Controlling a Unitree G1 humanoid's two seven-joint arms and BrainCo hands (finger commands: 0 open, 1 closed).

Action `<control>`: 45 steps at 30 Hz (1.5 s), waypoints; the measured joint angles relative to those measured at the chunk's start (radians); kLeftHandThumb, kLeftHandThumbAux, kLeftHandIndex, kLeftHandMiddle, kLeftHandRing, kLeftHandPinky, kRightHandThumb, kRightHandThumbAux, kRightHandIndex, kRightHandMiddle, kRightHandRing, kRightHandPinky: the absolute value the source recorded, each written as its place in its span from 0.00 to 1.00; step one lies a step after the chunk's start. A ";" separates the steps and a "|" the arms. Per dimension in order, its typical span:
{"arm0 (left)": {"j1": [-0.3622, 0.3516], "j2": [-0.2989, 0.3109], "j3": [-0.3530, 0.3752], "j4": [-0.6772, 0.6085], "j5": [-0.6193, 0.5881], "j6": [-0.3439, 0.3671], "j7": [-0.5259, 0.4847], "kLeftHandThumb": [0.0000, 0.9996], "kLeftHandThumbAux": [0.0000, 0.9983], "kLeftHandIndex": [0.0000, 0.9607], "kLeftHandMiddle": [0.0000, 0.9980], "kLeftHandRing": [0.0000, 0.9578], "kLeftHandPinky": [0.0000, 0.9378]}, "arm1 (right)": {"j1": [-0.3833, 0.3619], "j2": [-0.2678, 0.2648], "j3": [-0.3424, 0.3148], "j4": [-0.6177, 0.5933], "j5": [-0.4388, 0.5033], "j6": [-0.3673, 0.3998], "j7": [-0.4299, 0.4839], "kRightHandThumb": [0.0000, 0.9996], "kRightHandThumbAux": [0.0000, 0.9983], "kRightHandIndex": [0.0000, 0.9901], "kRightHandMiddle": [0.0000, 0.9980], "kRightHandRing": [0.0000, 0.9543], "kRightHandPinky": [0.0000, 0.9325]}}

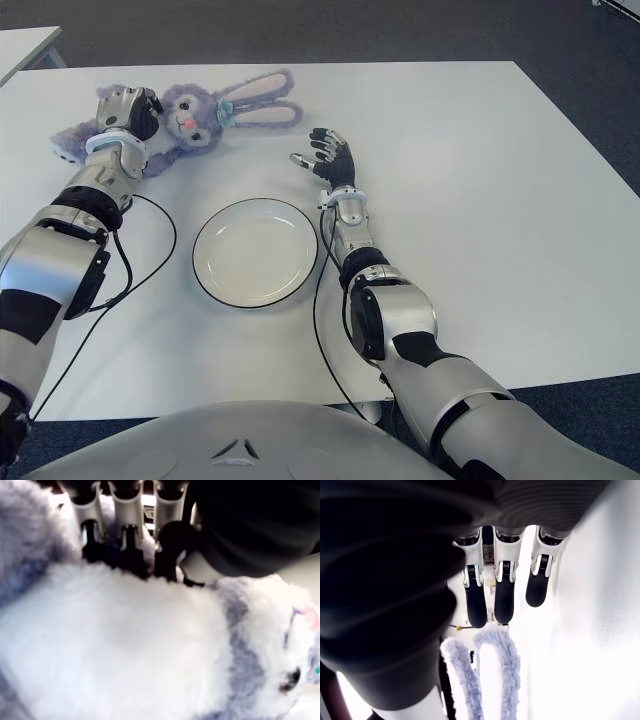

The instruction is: Put the doll into the plate.

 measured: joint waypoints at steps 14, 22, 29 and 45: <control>0.022 -0.004 -0.022 -0.023 0.000 -0.045 0.010 0.84 0.66 0.43 0.50 0.65 0.58 | 0.000 0.000 0.001 0.000 -0.002 0.000 -0.005 0.04 0.94 0.26 0.27 0.25 0.21; 0.024 -0.006 -0.027 -0.036 -0.001 -0.052 0.010 0.84 0.66 0.42 0.51 0.69 0.62 | 0.001 0.000 0.004 0.001 -0.011 0.000 -0.020 0.04 0.94 0.25 0.28 0.25 0.22; 0.030 -0.005 -0.027 -0.049 -0.002 -0.070 0.010 0.84 0.66 0.42 0.53 0.72 0.67 | 0.001 0.000 0.005 0.001 -0.015 0.000 -0.024 0.06 0.93 0.25 0.28 0.25 0.22; 0.025 0.019 -0.108 -0.068 0.041 -0.104 0.034 0.50 0.34 0.06 0.08 0.06 0.05 | 0.001 0.000 0.005 0.001 -0.017 -0.001 -0.023 0.04 0.95 0.26 0.28 0.26 0.23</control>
